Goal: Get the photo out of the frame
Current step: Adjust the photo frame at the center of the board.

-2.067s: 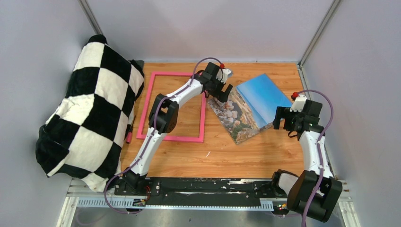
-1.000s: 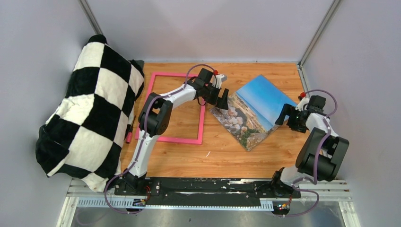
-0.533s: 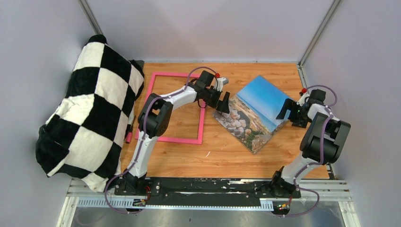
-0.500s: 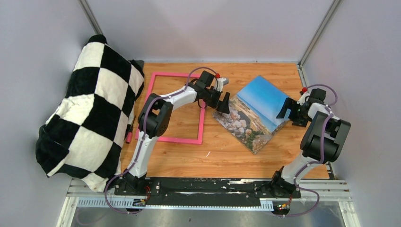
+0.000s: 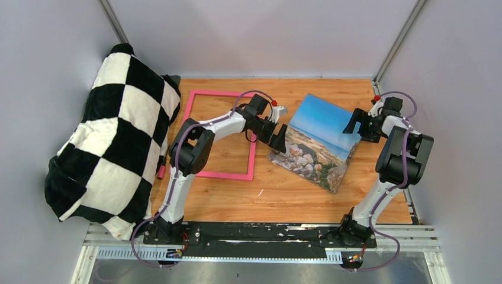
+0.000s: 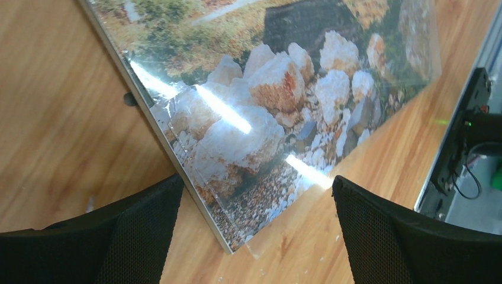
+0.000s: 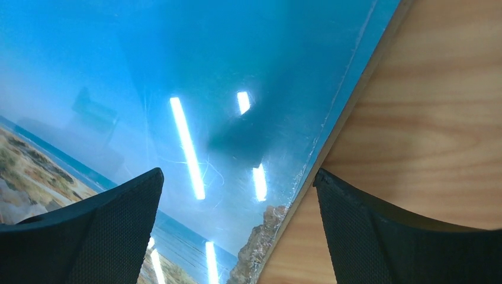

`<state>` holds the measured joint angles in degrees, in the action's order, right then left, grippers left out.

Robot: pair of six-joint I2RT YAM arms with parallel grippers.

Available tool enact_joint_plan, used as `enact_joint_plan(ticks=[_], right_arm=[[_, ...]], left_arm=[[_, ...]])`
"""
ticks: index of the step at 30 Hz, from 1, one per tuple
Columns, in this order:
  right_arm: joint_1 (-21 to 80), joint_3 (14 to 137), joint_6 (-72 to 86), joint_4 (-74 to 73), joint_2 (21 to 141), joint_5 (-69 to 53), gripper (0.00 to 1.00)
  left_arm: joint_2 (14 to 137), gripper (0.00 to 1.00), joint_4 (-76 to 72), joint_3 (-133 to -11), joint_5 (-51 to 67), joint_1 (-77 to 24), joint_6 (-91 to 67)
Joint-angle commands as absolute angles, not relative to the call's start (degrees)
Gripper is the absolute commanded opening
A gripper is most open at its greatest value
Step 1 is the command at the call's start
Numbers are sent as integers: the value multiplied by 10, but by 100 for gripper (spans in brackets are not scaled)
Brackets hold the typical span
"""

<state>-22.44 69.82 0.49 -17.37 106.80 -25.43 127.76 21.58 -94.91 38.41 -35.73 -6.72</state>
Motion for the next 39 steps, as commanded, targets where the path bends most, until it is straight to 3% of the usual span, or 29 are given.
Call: enact_joint_plan(ticks=[1, 10, 18, 22, 31, 39], right_arm=[[-204, 740, 20, -173, 1107, -289, 98], [-171, 823, 25, -165, 1184, -349, 97], [-136, 867, 28, -166, 1209, -315, 97], [-139, 869, 7, -170, 1174, -239, 98], [-187, 861, -36, -244, 1063, -216, 99], [-240, 709, -191, -326, 924, -245, 100]], left_arm=[[1294, 100, 311, -901, 395, -373, -56], [1289, 100, 312, -883, 422, -388, -54], [1289, 100, 292, -868, 432, -403, -72], [1267, 100, 252, -838, 421, -403, -92], [1193, 100, 195, -797, 397, -392, -128], [1116, 100, 170, -838, 360, -360, -90]])
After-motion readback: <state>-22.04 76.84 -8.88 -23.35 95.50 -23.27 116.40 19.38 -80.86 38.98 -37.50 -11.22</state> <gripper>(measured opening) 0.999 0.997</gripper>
